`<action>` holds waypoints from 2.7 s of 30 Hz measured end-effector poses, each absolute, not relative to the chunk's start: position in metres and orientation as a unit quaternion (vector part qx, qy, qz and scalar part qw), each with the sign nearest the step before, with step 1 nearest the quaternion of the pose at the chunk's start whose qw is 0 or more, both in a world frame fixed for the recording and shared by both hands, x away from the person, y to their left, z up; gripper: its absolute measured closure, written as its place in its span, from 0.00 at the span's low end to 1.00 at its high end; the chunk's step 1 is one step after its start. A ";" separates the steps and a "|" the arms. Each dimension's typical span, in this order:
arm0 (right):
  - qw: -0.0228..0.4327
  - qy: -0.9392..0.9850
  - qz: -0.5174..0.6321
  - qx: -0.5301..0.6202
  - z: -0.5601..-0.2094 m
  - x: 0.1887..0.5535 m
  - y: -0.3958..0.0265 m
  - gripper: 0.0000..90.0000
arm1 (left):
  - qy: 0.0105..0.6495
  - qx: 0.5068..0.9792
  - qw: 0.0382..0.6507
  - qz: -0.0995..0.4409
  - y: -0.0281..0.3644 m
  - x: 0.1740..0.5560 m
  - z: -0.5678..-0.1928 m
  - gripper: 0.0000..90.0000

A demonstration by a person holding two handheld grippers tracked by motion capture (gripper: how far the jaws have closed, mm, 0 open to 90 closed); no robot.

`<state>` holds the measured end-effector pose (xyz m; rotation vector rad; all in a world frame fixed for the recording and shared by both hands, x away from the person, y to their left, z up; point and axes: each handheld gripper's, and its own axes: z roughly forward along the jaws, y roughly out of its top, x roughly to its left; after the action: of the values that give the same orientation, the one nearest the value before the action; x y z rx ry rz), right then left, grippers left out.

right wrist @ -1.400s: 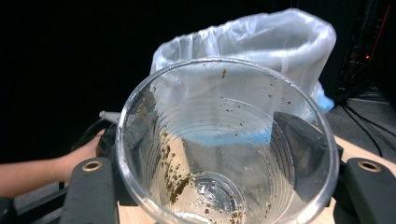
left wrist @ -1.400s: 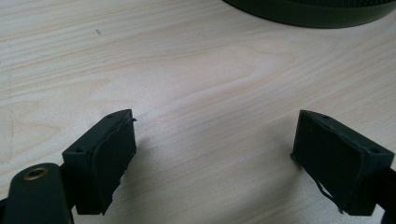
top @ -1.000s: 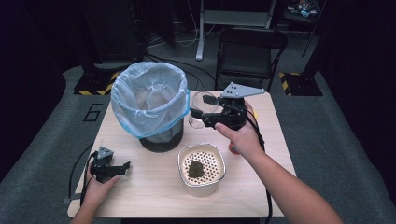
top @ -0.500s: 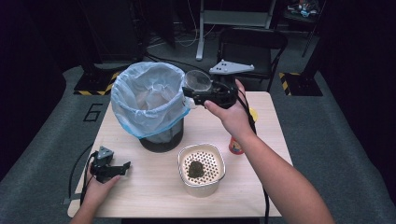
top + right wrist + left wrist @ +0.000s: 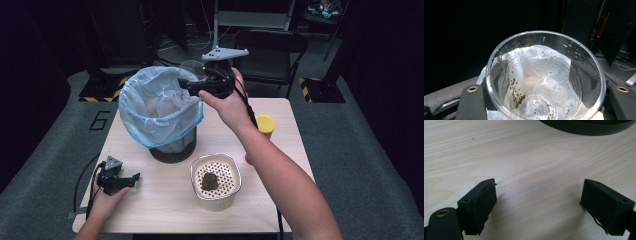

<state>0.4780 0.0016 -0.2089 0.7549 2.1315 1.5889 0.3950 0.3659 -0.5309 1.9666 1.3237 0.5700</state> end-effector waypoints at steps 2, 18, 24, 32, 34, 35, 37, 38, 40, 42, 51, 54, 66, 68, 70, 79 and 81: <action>0.187 0.757 0.565 0.270 -0.209 0.480 0.008 0.36 | 0.507 0.757 0.346 0.223 0.366 0.395 -0.531 0.15; 0.203 0.787 0.525 0.252 -0.234 0.503 0.066 0.34 | 0.502 0.764 0.342 0.218 0.366 0.392 -0.530 0.15; 0.199 0.788 0.524 0.256 -0.244 0.512 0.082 0.33 | 0.504 0.762 0.343 0.216 0.365 0.392 -0.530 0.15; 0.181 0.791 0.524 0.258 -0.251 0.517 0.092 0.27 | 0.502 0.764 0.343 0.216 0.365 0.393 -0.530 0.15; 0.183 0.795 0.520 0.255 -0.252 0.515 0.095 0.20 | 0.503 0.764 0.342 0.215 0.365 0.392 -0.530 0.15; 0.186 0.795 0.520 0.252 -0.253 0.514 0.095 0.16 | 0.503 0.764 0.342 0.214 0.365 0.392 -0.530 0.15; 0.189 0.798 0.516 0.248 -0.254 0.513 0.096 0.14 | 0.503 0.764 0.342 0.214 0.365 0.392 -0.530 0.15; 0.188 0.799 0.516 0.246 -0.254 0.512 0.095 0.13 | 0.503 0.764 0.342 0.214 0.365 0.392 -0.530 0.15; 0.191 0.800 0.514 0.243 -0.254 0.511 0.094 0.13 | 0.503 0.764 0.342 0.214 0.365 0.392 -0.530 0.15; 0.196 0.802 0.510 0.241 -0.254 0.511 0.093 0.13 | 0.505 0.764 0.343 0.211 0.365 0.392 -0.530 0.15; 0.208 0.798 0.512 0.241 -0.246 0.503 0.081 0.11 | 0.505 0.763 0.343 0.212 0.365 0.393 -0.530 0.15; 0.226 0.801 0.499 0.241 -0.241 0.498 0.071 0.15 | 0.505 0.764 0.343 0.210 0.365 0.393 -0.530 0.15; 0.191 0.791 0.532 0.233 -0.232 0.465 0.013 0.36 | 0.509 0.757 0.348 0.215 0.363 0.392 -0.531 0.15; 0.190 0.790 0.533 0.237 -0.235 0.458 0.003 0.36 | 0.504 0.763 0.342 0.215 0.364 0.392 -0.530 0.15; 0.192 0.791 0.529 0.239 -0.240 0.453 -0.008 0.36 | 0.504 0.765 0.340 0.214 0.365 0.392 -0.530 0.15; 0.197 0.785 0.524 0.265 -0.255 0.436 -0.060 0.23 | 0.504 0.762 0.343 0.219 0.364 0.392 -0.531 0.15; 0.197 0.784 0.525 0.269 -0.256 0.434 -0.069 0.20 | 0.503 0.762 0.343 0.218 0.364 0.392 -0.530 0.15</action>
<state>0.4345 -0.0687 -0.2563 0.7523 2.1943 1.4694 0.3921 0.3643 -0.5305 1.9812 1.3086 0.5676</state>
